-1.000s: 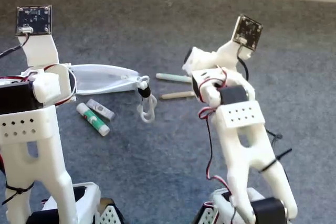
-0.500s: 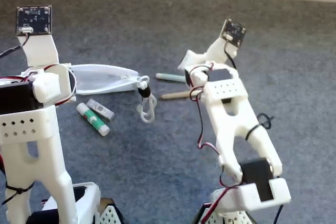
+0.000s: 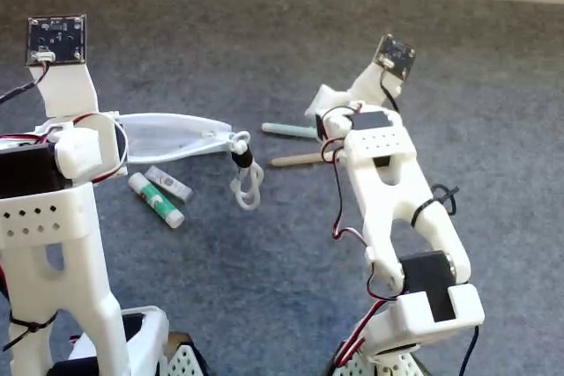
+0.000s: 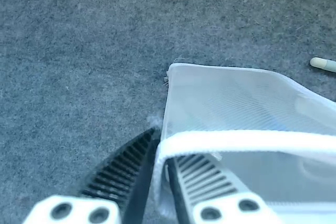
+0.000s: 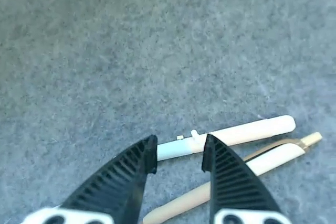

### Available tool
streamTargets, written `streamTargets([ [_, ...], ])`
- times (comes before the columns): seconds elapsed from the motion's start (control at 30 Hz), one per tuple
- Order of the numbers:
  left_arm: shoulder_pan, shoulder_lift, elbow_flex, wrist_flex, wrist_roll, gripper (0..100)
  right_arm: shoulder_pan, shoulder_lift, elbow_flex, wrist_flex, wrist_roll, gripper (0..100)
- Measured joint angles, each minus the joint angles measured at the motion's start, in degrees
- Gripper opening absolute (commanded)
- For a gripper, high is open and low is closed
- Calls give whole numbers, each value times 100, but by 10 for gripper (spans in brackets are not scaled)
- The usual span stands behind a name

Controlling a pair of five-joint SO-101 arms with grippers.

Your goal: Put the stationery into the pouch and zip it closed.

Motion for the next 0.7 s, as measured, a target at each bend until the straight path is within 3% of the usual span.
streamTargets([
  [0.2, 0, 0, 0, 0, 0, 7, 0, 141, -88, 132, 0, 141],
  [0.5, -220, 0, 9, 0, 0, 7, 0, 1600, -2374, 2365, -782, 141],
  [0.7, -334, 0, 9, 0, 9, 7, 9, 2804, -3736, 3138, -844, 141],
])
